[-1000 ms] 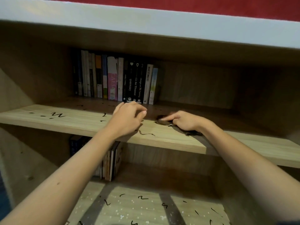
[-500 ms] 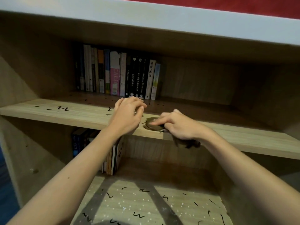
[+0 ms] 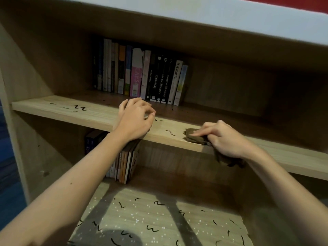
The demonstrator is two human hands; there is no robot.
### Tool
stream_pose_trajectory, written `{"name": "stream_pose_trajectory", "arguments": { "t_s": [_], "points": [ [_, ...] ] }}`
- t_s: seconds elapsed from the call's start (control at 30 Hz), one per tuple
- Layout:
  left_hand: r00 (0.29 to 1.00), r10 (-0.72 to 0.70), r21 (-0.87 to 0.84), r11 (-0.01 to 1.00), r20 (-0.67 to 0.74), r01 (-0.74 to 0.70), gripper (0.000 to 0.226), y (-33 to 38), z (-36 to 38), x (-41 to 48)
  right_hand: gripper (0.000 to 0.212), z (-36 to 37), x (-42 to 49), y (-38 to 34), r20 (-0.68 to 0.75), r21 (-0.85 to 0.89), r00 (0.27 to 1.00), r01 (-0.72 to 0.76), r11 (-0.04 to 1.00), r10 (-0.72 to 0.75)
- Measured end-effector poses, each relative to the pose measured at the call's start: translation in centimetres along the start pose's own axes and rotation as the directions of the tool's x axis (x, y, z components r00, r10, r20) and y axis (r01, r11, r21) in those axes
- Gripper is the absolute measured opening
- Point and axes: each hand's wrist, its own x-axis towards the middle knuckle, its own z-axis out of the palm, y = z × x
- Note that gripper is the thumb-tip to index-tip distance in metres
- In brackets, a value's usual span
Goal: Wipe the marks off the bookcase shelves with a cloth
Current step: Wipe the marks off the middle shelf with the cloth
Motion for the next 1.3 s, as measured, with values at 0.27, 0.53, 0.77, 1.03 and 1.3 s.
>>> {"name": "stream_pose_trajectory", "arguments": {
  "t_s": [0.27, 0.53, 0.77, 1.03, 1.3],
  "points": [
    [1.0, 0.004, 0.051, 0.999, 0.008, -0.004, 0.027, -0.3, 0.2, 0.1, 0.047, 1.1, 1.0, -2.4, 0.034, -0.011, 0.995, 0.096, 0.995, -0.096],
    [0.999, -0.036, 0.059, 0.998, -0.008, 0.036, 0.028, 0.1, 0.1, 0.0, 0.05, 2.3, 5.3, -3.3, 0.042, -0.083, 0.995, 0.092, 0.992, -0.089],
    [0.999, -0.029, 0.043, 0.999, -0.015, 0.03, 0.029, -0.1, 0.1, 0.1, 0.05, 1.6, 4.1, -2.4, 0.055, -0.009, 0.99, 0.131, 0.991, -0.131],
    [0.999, -0.04, 0.053, 0.998, 0.005, 0.04, 0.029, 0.0, -0.1, 0.1, 0.044, -1.3, -1.5, -1.5, 0.097, 0.229, 0.98, 0.148, 0.962, -0.173],
    [0.998, -0.055, 0.054, 0.997, 0.028, 0.053, 0.029, 0.2, -0.3, 0.0, 0.043, 2.3, 3.5, -1.7, -0.067, 0.101, 0.997, -0.017, 0.995, 0.024]
  ]
}}
